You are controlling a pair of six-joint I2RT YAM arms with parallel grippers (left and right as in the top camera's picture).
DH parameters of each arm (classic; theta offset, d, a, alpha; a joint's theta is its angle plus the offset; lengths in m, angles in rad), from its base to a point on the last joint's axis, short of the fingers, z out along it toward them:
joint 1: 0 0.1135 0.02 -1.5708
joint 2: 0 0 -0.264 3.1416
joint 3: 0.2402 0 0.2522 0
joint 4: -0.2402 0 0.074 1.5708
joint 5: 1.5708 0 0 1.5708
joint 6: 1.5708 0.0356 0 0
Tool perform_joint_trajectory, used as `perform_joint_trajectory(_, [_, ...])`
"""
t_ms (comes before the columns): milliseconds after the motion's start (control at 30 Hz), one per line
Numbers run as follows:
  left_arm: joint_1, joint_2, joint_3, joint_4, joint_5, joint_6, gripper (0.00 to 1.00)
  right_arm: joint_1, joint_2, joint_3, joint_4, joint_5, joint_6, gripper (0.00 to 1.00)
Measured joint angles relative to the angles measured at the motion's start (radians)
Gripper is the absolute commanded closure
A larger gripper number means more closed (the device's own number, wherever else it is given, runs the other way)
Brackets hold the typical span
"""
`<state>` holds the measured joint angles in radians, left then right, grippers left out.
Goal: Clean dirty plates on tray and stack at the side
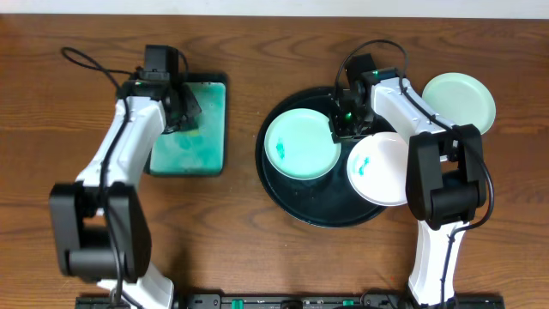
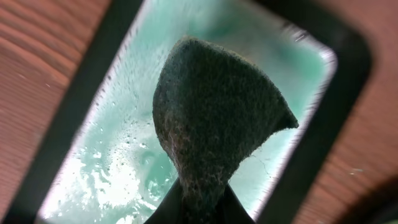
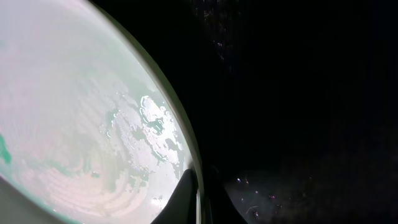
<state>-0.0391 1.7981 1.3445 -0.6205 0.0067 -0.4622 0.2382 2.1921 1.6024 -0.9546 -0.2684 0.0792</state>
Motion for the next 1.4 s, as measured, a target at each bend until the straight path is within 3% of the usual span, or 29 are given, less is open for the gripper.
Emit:
perform_joint_trajectory(267, [0.0,-0.129,-0.001,0.021,0.003,0.0,0.93,0.0,0.0,-0.001,0.002,-0.001,0.0,0.98])
perform_joint_trajectory(400, [0.0,-0.037,-0.04,0.087,0.006,0.0,0.93,0.0,0.0,-0.001,0.003,-0.001,0.0,0.98])
perform_joint_trajectory(600, [0.0,0.091,-0.086,0.055,0.014,0.004,0.93,0.0,0.0,-0.001,0.003,-0.002,0.001,0.98])
perform_joint_trajectory(833, [-0.013,-0.105,-0.085,0.045,0.013,0.011,0.93,0.0,0.0,-0.001,0.008,-0.005,0.008,0.99])
perform_joint_trajectory(1033, [-0.098,-0.229,-0.062,0.047,0.014,0.005,0.93,0.0,0.0,-0.003,0.013,-0.005,0.009,0.99])
perform_joint_trajectory(1400, [-0.325,-0.131,-0.062,0.111,0.081,-0.14,0.93,0.0,0.0,-0.003,0.017,-0.006,0.013,0.99])
